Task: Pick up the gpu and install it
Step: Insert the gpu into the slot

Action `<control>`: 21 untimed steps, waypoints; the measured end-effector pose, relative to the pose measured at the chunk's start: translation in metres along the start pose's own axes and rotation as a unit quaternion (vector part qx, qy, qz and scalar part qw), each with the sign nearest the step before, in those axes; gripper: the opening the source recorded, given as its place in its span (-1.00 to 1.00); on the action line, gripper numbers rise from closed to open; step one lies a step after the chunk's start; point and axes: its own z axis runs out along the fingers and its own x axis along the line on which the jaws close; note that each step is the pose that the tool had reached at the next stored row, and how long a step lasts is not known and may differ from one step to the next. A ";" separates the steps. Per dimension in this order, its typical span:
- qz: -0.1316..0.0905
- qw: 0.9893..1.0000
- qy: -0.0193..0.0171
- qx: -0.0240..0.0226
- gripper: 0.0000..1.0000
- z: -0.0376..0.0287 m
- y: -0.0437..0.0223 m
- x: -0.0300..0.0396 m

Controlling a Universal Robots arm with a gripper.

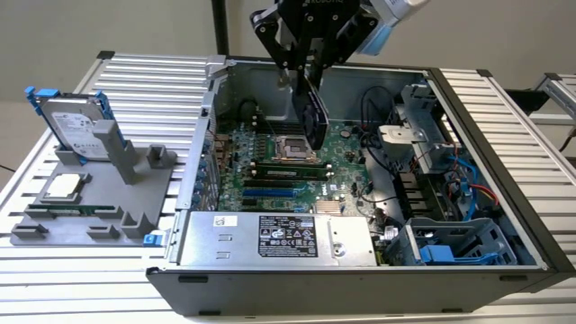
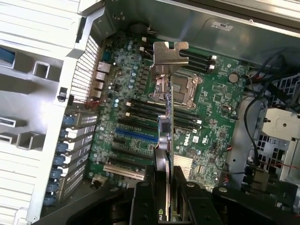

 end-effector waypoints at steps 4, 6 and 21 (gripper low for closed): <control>-0.012 1.000 0.001 0.000 -1.00 0.0000 0.0000 0.0000; -0.018 1.000 0.001 0.000 -1.00 -0.0001 0.0000 0.0000; -0.069 0.998 0.003 -0.001 -1.00 0.0000 0.0000 0.0000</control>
